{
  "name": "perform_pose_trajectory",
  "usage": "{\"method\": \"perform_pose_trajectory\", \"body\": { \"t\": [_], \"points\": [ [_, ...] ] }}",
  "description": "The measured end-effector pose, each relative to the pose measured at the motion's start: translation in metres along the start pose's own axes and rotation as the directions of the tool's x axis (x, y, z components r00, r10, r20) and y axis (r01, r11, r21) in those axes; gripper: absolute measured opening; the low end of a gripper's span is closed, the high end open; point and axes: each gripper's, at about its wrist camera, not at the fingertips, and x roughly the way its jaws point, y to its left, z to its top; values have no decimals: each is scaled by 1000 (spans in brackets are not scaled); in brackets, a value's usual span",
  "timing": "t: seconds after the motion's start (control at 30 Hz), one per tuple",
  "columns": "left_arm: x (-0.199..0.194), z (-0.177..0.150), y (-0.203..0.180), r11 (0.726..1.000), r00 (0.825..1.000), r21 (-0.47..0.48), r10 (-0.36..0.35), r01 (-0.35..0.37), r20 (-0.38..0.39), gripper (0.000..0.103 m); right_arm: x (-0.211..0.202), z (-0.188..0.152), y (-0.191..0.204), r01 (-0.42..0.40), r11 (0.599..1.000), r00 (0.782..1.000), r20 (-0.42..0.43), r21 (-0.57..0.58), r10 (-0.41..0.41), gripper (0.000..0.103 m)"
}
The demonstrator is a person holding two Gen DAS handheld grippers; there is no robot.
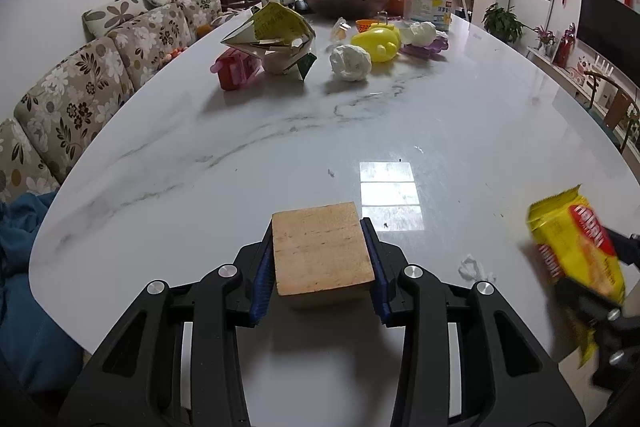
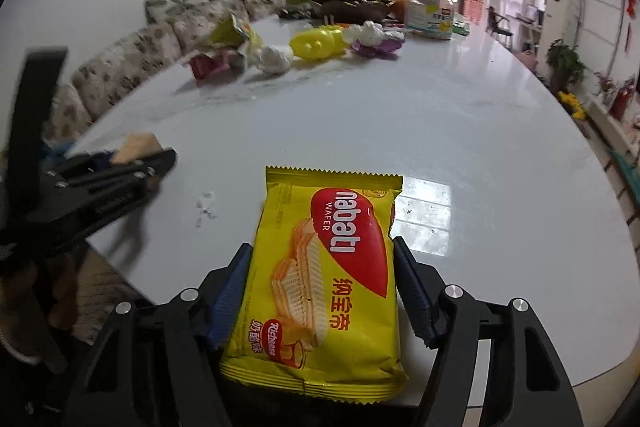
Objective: Collect trash
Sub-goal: 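Carry the wafer pack and wooden block to the trash bag and open both tools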
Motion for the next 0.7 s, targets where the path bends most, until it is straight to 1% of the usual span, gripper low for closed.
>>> {"method": "perform_pose_trajectory", "body": {
  "t": [0.13,0.3,0.4,0.43,0.5,0.57,0.63,0.67,0.7],
  "points": [
    [-19,5,-4,1000,999,12,-6,6,48,38,-27,7,-2,-17,1000,998,54,-2,17,67],
    [-54,13,-8,999,994,33,-46,43,100,38,-62,18,0,-55,998,989,135,-6,56,67],
    [-84,8,-8,995,988,64,-87,80,128,38,-86,12,6,-124,992,980,158,-7,123,67],
    [-100,1,-7,991,984,86,-113,101,139,38,-97,6,10,-162,987,974,158,-17,163,67],
    [-117,-11,-5,985,980,116,-145,129,138,38,-110,-7,18,-203,978,968,141,-39,206,67],
    [-135,-34,-4,975,978,160,-173,154,114,38,-121,-27,26,-251,966,962,96,-66,257,67],
    [-141,-56,-4,967,981,195,-183,166,71,38,-125,-46,34,-276,958,959,41,-84,280,67],
    [-141,-66,-6,963,982,210,-181,167,46,38,-122,-58,37,-283,955,959,1,-88,284,67],
    [-136,-80,-8,957,983,232,-182,176,5,38,-118,-67,39,-288,954,958,-32,-88,286,67]
  ]
}}
